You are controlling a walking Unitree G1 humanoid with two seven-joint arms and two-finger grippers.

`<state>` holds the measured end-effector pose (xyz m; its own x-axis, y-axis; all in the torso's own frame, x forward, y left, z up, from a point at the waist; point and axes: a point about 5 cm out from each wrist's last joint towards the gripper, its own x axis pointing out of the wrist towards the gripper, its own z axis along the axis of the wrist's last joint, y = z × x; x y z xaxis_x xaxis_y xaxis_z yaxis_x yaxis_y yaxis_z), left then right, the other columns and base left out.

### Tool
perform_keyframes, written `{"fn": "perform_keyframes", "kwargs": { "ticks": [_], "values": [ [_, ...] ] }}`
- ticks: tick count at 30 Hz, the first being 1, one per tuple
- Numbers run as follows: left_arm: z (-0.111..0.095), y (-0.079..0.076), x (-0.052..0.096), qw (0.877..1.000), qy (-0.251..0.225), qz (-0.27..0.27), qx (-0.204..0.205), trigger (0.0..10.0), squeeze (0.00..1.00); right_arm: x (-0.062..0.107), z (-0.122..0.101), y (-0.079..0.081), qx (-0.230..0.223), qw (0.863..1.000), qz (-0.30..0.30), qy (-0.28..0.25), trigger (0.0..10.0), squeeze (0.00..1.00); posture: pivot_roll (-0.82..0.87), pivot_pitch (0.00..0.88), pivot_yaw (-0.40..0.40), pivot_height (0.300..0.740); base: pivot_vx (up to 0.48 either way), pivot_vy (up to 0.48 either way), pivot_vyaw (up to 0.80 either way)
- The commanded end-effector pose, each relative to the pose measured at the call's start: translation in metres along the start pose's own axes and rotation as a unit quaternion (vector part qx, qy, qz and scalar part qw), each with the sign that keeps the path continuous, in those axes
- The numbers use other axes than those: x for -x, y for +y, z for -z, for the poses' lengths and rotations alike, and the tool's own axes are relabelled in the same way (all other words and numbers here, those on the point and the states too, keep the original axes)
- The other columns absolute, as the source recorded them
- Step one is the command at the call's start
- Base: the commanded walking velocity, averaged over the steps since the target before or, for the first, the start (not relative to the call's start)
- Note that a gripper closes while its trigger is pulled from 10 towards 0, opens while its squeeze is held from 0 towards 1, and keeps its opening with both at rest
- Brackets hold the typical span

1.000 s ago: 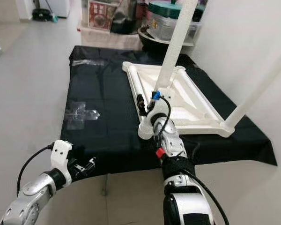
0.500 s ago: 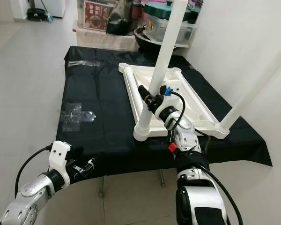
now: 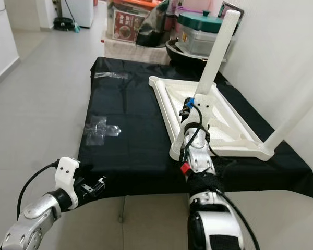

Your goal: Building children table

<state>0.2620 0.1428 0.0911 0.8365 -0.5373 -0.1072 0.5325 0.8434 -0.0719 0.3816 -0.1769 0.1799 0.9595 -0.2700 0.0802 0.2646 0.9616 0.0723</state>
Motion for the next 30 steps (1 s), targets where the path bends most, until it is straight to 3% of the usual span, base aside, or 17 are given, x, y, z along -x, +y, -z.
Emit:
{"fn": "perform_keyframes", "kwargs": {
  "ticks": [1, 3, 4, 5, 6, 7, 11, 12, 14, 17, 20, 21, 23, 27, 28, 29, 30],
  "values": [
    [0.003, -0.003, -0.001, 1.000, 0.008, 0.007, 0.000, 10.0, 0.00, 0.013, 0.039, 0.001, 0.031, 0.996, 0.001, 0.081, 0.0, 0.00, 0.07, 0.000, -0.168, 0.740, 0.000, 0.000, 0.00],
    [0.003, -0.002, -0.001, 1.000, 0.009, 0.007, 0.000, 10.0, 0.00, 0.014, 0.041, 0.009, 0.016, 0.995, -0.032, 0.091, 0.1, 0.00, 0.07, 0.000, -0.170, 0.740, 0.000, 0.000, 0.00],
    [0.003, -0.002, -0.001, 1.000, 0.009, 0.006, 0.001, 10.0, 0.00, 0.014, 0.041, 0.018, -0.002, 0.993, -0.062, 0.098, 10.0, 0.00, 0.07, 0.000, -0.168, 0.740, 0.000, 0.000, 0.00],
    [0.003, -0.003, -0.001, 1.000, 0.009, 0.006, 0.001, 10.0, 0.00, 0.012, 0.034, 0.024, -0.021, 0.992, -0.098, 0.079, 10.0, 0.00, 0.07, 0.000, -0.168, 0.740, 0.000, 0.000, 0.00],
    [0.003, -0.003, -0.001, 1.000, 0.009, 0.006, 0.001, 10.0, 0.00, 0.012, 0.034, 0.024, -0.021, 0.992, -0.098, 0.079, 10.0, 0.00, 0.07, 0.000, -0.168, 0.740, 0.000, 0.000, 0.00],
    [0.004, -0.004, -0.001, 1.000, 0.009, 0.007, 0.002, 10.0, 0.00, 0.012, 0.030, 0.028, -0.031, 0.991, -0.117, 0.064, 10.0, 1.00, 0.07, 0.000, -0.168, 0.740, 0.000, 0.000, 0.00],
    [0.004, -0.004, -0.001, 1.000, 0.009, 0.007, 0.003, 10.0, 0.00, 0.010, 0.024, 0.029, -0.035, 0.988, -0.141, 0.055, 10.0, 1.00, 0.07, 0.000, -0.168, 0.740, 0.000, 0.000, 0.00],
    [0.004, -0.004, -0.001, 1.000, 0.009, 0.007, 0.003, 10.0, 0.00, 0.007, 0.016, 0.030, -0.046, 0.983, -0.171, 0.043, 10.0, 0.00, 0.07, 0.000, -0.171, 0.740, 0.000, 0.000, 0.00],
    [0.004, -0.004, -0.001, 1.000, 0.009, 0.006, 0.003, 10.0, 0.00, 0.005, 0.003, 0.031, -0.059, 0.973, -0.223, 0.020, 10.0, 0.00, 0.07, 0.000, -0.169, 0.740, 0.000, 0.000, 0.00],
    [0.004, -0.004, -0.001, 1.000, 0.009, 0.006, 0.004, 10.0, 0.00, 0.004, -0.001, 0.031, -0.060, 0.968, -0.242, 0.011, 10.0, 0.00, 0.07, 0.000, -0.169, 0.740, 0.000, 0.000, 0.00],
    [0.004, -0.003, -0.001, 1.000, 0.009, 0.006, 0.003, 10.0, 0.00, 0.009, -0.013, 0.032, -0.033, 0.935, -0.353, -0.026, 10.0, 0.00, 0.07, 0.000, -0.169, 0.740, 0.000, 0.000, 0.00],
    [0.004, -0.003, -0.001, 1.000, 0.009, 0.006, 0.003, 10.0, 0.00, 0.009, -0.013, 0.032, -0.033, 0.935, -0.353, -0.026, 10.0, 0.00, 0.07, 0.000, -0.169, 0.740, 0.000, 0.000, 0.00],
    [0.004, -0.003, -0.001, 1.000, 0.009, 0.006, 0.001, 10.0, 0.00, 0.013, -0.015, 0.033, -0.029, 0.907, -0.419, -0.026, 10.0, 0.00, 0.07, 0.000, -0.167, 0.740, 0.000, 0.000, 0.00],
    [0.003, -0.003, -0.001, 1.000, 0.009, 0.007, 0.001, 10.0, 0.00, 0.013, -0.012, 0.031, -0.020, 0.893, -0.449, -0.019, 10.0, 0.00, 0.07, 0.000, -0.169, 0.740, 0.000, 0.000, 0.00],
    [0.003, -0.003, -0.001, 1.000, 0.009, 0.007, 0.000, 10.0, 0.00, 0.012, -0.011, 0.029, -0.014, 0.892, -0.451, -0.016, 8.5, 0.00, 0.07, 0.000, -0.171, 0.740, 0.000, 0.000, 0.00],
    [0.003, -0.003, -0.001, 1.000, 0.009, 0.007, 0.000, 10.0, 0.00, 0.012, -0.011, 0.029, -0.014, 0.892, -0.451, -0.016, 8.5, 0.00, 0.07, 0.000, -0.171, 0.740, 0.000, 0.000, 0.00],
    [0.003, -0.003, -0.001, 1.000, 0.009, 0.007, 0.000, 10.0, 0.00, 0.009, -0.008, 0.028, -0.002, 0.898, -0.440, -0.008, 1.0, 0.00, 0.07, 0.000, -0.171, 0.740, 0.000, 0.000, 0.00]
  ]
}}
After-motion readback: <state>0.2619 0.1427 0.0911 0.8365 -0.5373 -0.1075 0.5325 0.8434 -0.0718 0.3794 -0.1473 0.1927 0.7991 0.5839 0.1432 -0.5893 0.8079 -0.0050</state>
